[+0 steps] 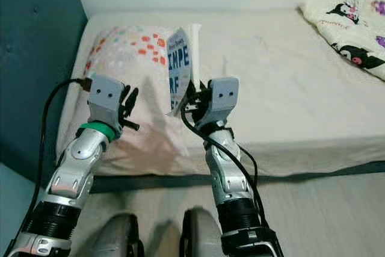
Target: Clean up the room
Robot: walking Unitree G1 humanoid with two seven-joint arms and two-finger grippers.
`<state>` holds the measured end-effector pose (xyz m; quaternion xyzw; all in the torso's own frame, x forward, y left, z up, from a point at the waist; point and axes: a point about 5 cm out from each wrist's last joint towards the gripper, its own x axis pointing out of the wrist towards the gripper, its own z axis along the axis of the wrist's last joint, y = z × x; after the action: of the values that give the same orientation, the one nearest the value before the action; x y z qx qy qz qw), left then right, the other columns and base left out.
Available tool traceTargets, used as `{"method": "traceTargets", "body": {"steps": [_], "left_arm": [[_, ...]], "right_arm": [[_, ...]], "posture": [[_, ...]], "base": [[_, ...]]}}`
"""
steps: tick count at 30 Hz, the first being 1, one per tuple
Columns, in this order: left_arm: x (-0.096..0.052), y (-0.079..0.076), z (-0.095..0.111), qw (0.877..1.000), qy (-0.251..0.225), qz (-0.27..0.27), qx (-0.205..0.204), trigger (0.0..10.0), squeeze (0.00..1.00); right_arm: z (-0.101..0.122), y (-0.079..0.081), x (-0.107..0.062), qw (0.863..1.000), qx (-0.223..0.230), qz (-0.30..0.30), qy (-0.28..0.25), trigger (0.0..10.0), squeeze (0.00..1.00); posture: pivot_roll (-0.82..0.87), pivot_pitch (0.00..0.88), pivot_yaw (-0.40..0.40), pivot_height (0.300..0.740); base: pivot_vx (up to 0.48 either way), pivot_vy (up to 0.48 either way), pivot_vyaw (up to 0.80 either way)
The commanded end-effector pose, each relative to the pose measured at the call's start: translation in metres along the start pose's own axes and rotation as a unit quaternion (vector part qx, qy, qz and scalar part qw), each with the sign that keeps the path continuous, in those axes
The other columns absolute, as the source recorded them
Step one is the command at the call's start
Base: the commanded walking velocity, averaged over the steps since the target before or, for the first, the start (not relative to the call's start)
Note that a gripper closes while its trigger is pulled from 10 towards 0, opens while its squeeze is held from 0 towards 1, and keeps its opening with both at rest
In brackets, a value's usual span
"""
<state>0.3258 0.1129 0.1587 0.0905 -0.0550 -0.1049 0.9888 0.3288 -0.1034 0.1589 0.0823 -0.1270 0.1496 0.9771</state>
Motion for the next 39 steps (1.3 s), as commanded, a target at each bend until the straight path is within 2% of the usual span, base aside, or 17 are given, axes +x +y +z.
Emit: {"method": "traceTargets", "body": {"steps": [1, 10, 15, 19, 22, 23, 25, 28, 30, 31, 32, 37, 39], "left_arm": [[-0.002, -0.001, -0.001, 1.0, 0.004, -0.003, 0.003, 10.0, 0.0], [-0.003, 0.0, 0.0, 1.0, 0.005, -0.002, 0.004, 10.0, 0.0], [-0.003, 0.004, 0.002, 1.0, 0.004, 0.003, 0.007, 10.0, 0.0], [0.0, 0.021, 0.011, 1.0, -0.006, 0.025, 0.017, 10.0, 0.0], [0.0, 0.026, 0.013, 0.999, -0.009, 0.03, 0.019, 10.0, 0.0], [0.001, 0.037, 0.02, 0.999, -0.016, 0.042, 0.028, 10.0, 0.0], [0.0, 0.05, 0.027, 0.998, -0.021, 0.053, 0.034, 10.0, 0.0], [-0.001, 0.055, 0.03, 0.997, -0.024, 0.057, 0.036, 10.0, 0.0], [-0.002, 0.067, 0.043, 0.997, -0.038, 0.066, 0.03, 10.0, 0.0], [-0.002, 0.067, 0.043, 0.997, -0.038, 0.066, 0.03, 10.0, 0.0], [-0.005, 0.076, 0.058, 0.996, -0.056, 0.066, 0.023, 10.0, 0.0], [-0.006, 0.08, 0.07, 0.995, -0.071, 0.062, 0.024, 10.0, 0.0], [-0.008, 0.081, 0.079, 0.995, -0.081, 0.058, 0.027, 10.0, 0.0]], "right_arm": [[0.009, 0.002, 0.002, 1.0, -0.007, 0.004, -0.018, 10.0, 0.0], [0.02, -0.006, 0.01, 0.999, -0.019, 0.007, -0.035, 10.0, 0.0], [0.037, -0.02, 0.022, 0.997, -0.052, 0.004, -0.057, 10.0, 0.0], [0.055, -0.041, 0.033, 0.995, -0.077, -0.013, -0.07, 10.0, 0.0], [0.055, -0.045, 0.034, 0.995, -0.074, -0.015, -0.065, 10.0, 0.0], [0.054, -0.056, 0.036, 0.997, -0.056, -0.018, -0.051, 10.0, 0.0], [0.052, -0.066, 0.036, 0.999, -0.025, -0.024, -0.038, 10.0, 0.0], [0.05, -0.069, 0.036, 0.999, -0.006, -0.022, -0.031, 10.0, 0.0], [0.047, -0.083, 0.033, 0.999, 0.033, -0.023, -0.012, 10.0, 0.0], [0.047, -0.083, 0.033, 0.999, 0.033, -0.023, -0.012, 10.0, 0.0], [0.052, -0.098, 0.028, 0.999, 0.05, -0.014, -0.004, 10.0, 0.0], [0.061, -0.111, 0.021, 0.997, 0.07, 0.012, 0.002, 10.0, 0.0], [0.068, -0.126, 0.01, 0.995, 0.091, 0.041, 0.016, 10.0, 0.0]], "posture": [[-0.03, 0.052, 0.065, 0.601], [-0.02, 0.062, 0.067, 0.566], [-0.02, 0.078, 0.064, 0.546], [0.0, 0.1, 0.059, 0.531], [0.0, 0.108, 0.061, 0.531], [0.01, 0.131, 0.069, 0.531], [0.01, 0.143, 0.075, 0.531], [0.02, 0.153, 0.082, 0.531], [0.03, 0.165, 0.088, 0.531], [0.03, 0.165, 0.088, 0.531], [0.04, 0.177, 0.088, 0.531], [0.04, 0.184, 0.088, 0.531], [0.04, 0.198, 0.088, 0.531]], "base": [[0.0, 0.0, 0.0], [0.0, 0.0, 0.0], [0.0, 0.0, 0.0], [0.0, 0.0, 0.0], [0.0, 0.0, 0.0], [0.0, 0.0, 0.0], [0.0, 0.0, 0.0], [0.0, 0.0, 0.0], [0.0, 0.0, 0.0], [0.0, 0.0, 0.0], [0.0, 0.0, 0.0], [0.0, 0.0, 0.0], [0.0, 0.0, 0.0]]}}
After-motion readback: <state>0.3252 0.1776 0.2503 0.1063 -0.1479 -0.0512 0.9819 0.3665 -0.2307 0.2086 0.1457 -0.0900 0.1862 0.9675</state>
